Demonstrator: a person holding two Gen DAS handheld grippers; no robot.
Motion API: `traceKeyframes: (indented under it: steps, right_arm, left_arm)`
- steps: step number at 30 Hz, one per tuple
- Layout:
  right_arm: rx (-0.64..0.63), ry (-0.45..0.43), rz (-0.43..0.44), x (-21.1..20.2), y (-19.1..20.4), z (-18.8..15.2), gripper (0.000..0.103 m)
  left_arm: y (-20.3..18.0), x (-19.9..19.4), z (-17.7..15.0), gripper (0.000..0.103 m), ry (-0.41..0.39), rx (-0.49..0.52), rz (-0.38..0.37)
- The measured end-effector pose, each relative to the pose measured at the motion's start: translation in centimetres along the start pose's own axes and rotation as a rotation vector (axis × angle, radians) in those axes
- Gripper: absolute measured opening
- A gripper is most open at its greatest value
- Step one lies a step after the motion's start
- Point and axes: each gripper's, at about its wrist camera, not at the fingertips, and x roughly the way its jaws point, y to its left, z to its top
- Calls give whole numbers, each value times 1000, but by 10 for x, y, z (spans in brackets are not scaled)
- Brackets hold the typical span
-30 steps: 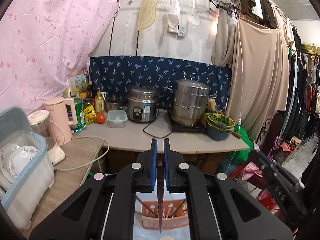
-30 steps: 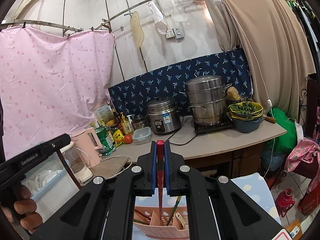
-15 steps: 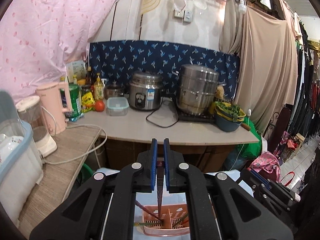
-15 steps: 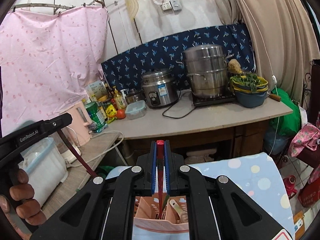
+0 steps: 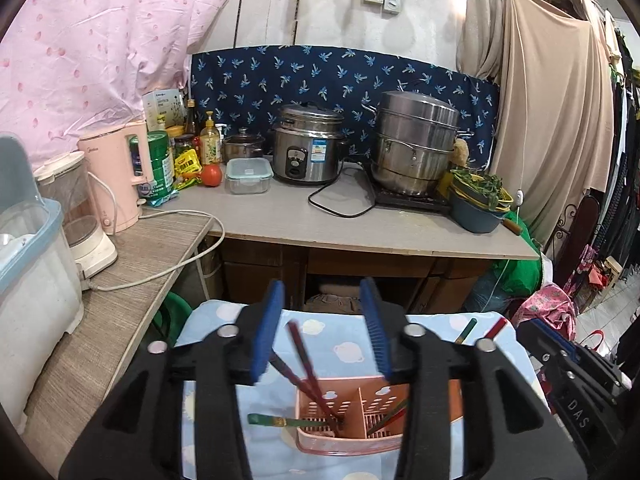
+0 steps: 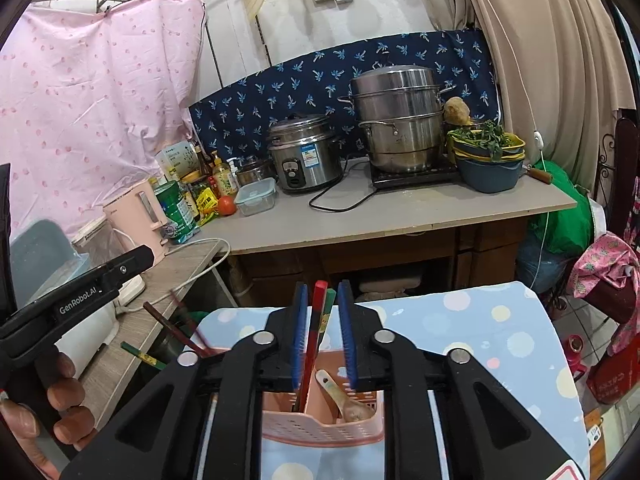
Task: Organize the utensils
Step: 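Open the left tool into the basket while the right tool releases its chopstick, then withdraw both tools back over the remaining chopsticks and gold spoon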
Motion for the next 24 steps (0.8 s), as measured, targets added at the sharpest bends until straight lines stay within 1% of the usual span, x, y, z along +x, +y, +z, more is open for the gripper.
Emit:
traceKeyframes:
  steps: [3,6,8,9,11,15,18,24]
  right_arm:
    - [4,-17,6,-13,0,0,29]
    - [4,-25,15,-29,1,-1,29]
    - [-1,-27,22,-42,2,-6,29]
    - [-6,-27,21,-49,3,-9,30]
    - [-16,-22,19,-62,5,-18,30]
    - [-35,11,18,-87,8,-47,30]
    - [-51,47,7,-104,9,-75,30]
    - [-13,141,16,-131,2,-134,30]
  left_arm:
    - [1,-12,-1,47,-6,8,5]
    - [2,-28,-3,50,-14,11,11]
    - [4,-39,-7,57,-11,9,15]
    - [5,-46,-11,62,-8,8,13]
    - [6,-58,-18,64,-4,14,15]
    - [5,-81,-42,64,20,45,36]
    - [8,-94,-68,64,58,55,44]
    - [12,-116,-125,64,129,78,60]
